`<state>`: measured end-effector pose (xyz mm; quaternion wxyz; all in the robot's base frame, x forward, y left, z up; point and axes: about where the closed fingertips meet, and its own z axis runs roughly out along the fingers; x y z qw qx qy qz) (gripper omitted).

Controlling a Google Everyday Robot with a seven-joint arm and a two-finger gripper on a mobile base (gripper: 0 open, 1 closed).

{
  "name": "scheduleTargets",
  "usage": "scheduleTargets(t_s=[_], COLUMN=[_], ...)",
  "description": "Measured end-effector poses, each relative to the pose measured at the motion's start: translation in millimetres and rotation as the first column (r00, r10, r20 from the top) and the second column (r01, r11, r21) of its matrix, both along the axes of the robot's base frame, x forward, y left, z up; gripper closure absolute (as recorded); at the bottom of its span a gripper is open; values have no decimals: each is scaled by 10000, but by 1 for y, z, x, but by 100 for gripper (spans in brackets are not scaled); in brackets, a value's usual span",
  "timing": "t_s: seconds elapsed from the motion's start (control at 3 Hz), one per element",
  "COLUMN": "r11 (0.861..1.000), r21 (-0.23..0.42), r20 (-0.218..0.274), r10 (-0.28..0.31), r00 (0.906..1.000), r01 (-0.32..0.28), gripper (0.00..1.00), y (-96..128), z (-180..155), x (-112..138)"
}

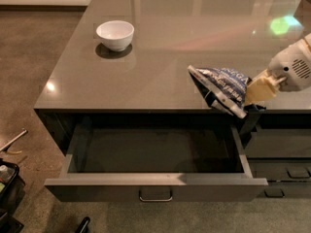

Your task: Place blue chip bag into top drawer

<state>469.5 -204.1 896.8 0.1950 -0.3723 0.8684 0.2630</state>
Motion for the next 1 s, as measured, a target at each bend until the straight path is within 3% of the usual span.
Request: scheduleTargets(t_s=[0.33,0.67,1.0], r11=[9997,9968,9951], r21=[128,405,430], r20=[-591,-1269,-1425], r10=[-218,-626,-825], r00=[9980,9899,9863], r01=[226,682,895], gripper=[100,100,100], y=[5,11,30], z=[-18,-53,-96], x=[-42,-75,-82])
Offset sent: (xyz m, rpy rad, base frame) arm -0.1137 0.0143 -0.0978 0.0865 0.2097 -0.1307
